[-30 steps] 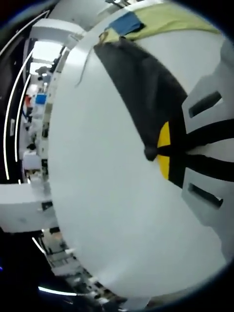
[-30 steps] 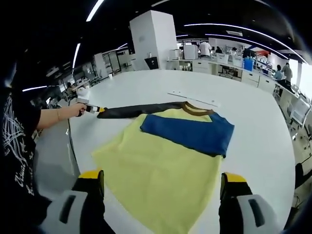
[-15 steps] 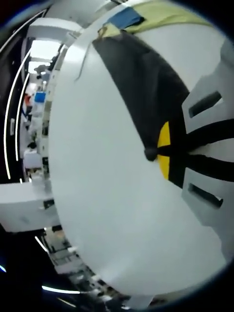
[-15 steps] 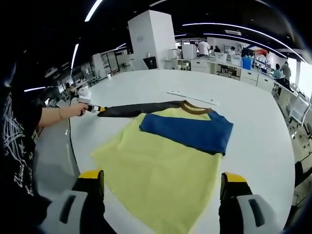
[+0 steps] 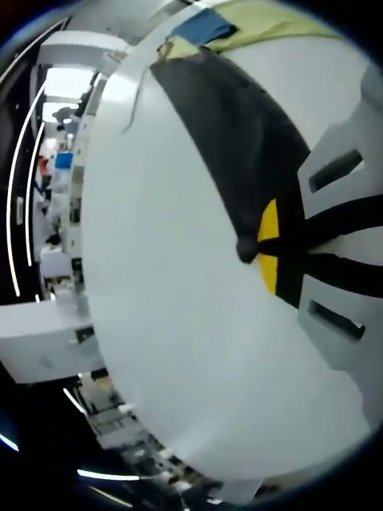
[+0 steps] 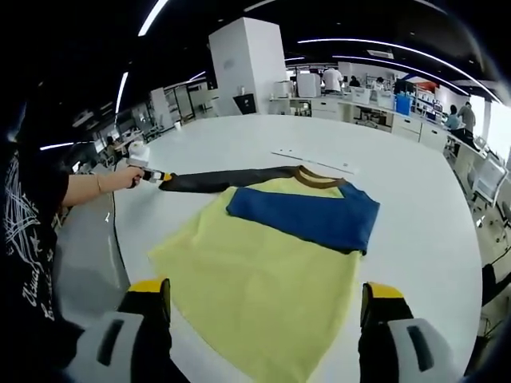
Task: Fold the garment on the visible template until the final outline fits inside the template.
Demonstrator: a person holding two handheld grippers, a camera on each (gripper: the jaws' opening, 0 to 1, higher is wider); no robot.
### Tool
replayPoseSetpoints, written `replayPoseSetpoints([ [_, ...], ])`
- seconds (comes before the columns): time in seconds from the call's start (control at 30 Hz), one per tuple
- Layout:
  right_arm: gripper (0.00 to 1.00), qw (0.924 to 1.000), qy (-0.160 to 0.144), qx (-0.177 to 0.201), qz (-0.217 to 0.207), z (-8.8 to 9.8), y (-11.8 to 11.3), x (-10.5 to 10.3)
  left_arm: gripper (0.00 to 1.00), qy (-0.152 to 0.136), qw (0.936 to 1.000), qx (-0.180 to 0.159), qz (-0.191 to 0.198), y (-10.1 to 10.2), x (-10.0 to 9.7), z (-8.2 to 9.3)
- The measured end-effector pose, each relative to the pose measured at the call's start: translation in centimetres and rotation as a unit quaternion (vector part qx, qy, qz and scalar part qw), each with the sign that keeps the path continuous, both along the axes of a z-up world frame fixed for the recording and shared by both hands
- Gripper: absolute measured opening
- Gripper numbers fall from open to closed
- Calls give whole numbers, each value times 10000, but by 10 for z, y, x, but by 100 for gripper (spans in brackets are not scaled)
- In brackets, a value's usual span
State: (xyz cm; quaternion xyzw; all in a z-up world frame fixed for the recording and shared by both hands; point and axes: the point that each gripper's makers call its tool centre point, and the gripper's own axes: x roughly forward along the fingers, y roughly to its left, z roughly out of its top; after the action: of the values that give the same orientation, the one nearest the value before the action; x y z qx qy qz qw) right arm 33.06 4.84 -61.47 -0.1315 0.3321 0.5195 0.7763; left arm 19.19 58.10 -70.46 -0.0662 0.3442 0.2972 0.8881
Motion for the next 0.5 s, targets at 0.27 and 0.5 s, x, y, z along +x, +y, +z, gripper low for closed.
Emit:
replayPoseSetpoints([
  [0.27, 100, 10000, -28, 2, -3, 1, 0, 1, 0, -121, 9998, 8, -170, -5, 6, 16],
  [0.5, 100, 10000, -57, 13, -8, 1, 1, 1, 0, -303, 9988, 35, -372, -14, 20, 31],
])
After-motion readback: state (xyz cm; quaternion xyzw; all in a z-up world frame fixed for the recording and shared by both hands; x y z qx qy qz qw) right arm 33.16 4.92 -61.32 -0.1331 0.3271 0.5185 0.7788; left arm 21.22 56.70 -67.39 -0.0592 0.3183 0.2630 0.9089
